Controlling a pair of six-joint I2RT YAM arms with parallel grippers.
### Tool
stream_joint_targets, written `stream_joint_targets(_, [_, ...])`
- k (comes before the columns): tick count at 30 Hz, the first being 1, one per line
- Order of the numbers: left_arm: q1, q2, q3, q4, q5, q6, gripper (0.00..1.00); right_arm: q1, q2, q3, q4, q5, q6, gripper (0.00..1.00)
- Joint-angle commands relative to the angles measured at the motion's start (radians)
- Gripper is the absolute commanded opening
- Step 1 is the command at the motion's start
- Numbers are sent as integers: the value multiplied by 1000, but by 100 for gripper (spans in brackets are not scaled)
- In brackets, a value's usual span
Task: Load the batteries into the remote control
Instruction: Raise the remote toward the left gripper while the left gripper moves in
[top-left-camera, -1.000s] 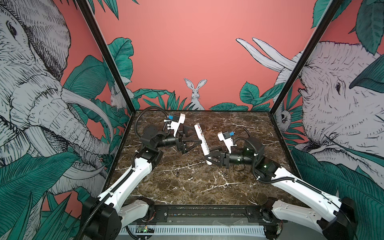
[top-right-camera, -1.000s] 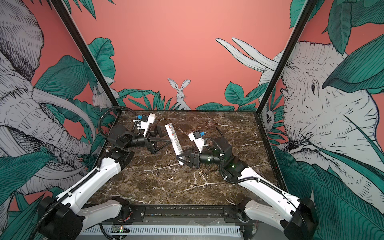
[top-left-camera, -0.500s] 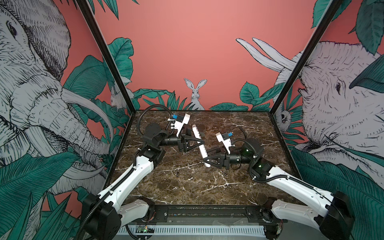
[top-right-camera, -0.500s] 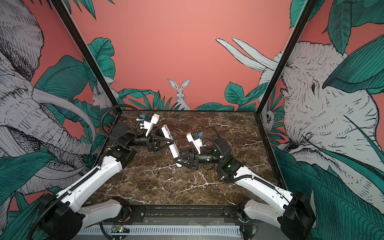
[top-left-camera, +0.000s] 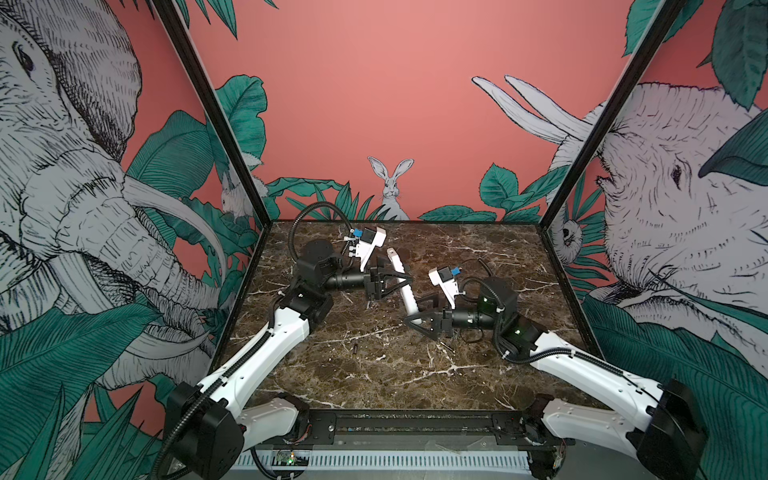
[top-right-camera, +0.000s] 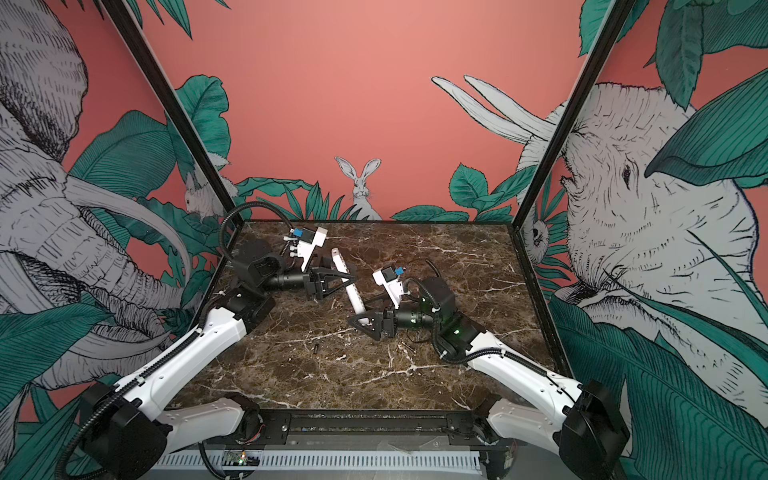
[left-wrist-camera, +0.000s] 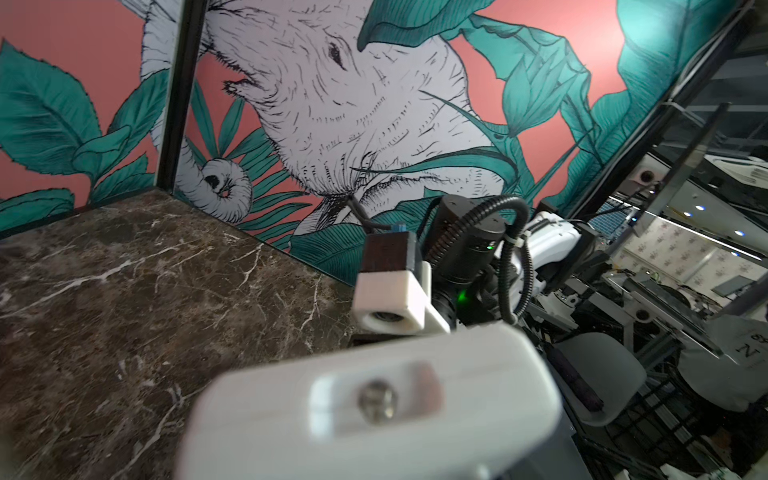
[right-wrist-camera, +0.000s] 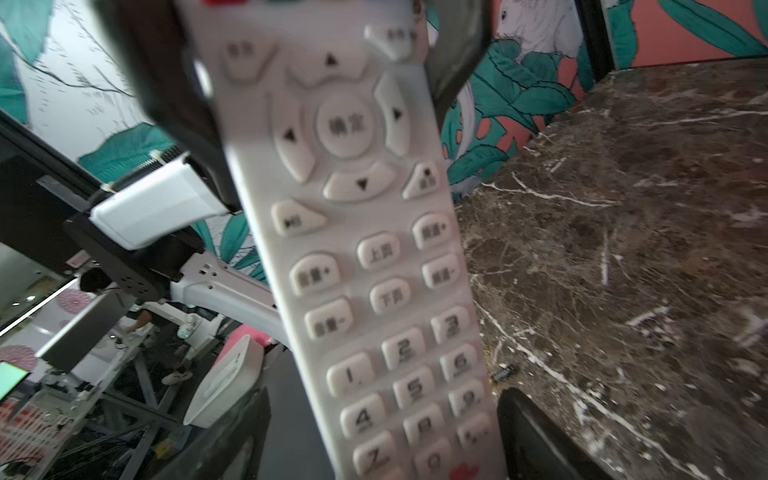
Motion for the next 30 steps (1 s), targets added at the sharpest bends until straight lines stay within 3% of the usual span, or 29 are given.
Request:
stream_joint_targets(1, [2, 21, 59, -166, -127, 62, 19, 6, -60, 41, -197, 181, -158, 88])
stream_joint_targets(8, [-6, 39, 103, -382, -275, 64, 17, 29, -37, 96, -296, 373, -241, 88])
stream_joint_targets(17, [-19, 5, 114, -505, -310, 74, 17, 57, 126, 198, -256, 366, -266, 85])
stream_joint_targets(23, [-21, -17, 93, -528, -323, 72, 18, 63, 195, 230, -201, 342, -243, 71])
stream_joint_targets(30, [-21, -17, 79, -512, -325, 61, 18, 64, 247, 250, -157, 311, -200, 45])
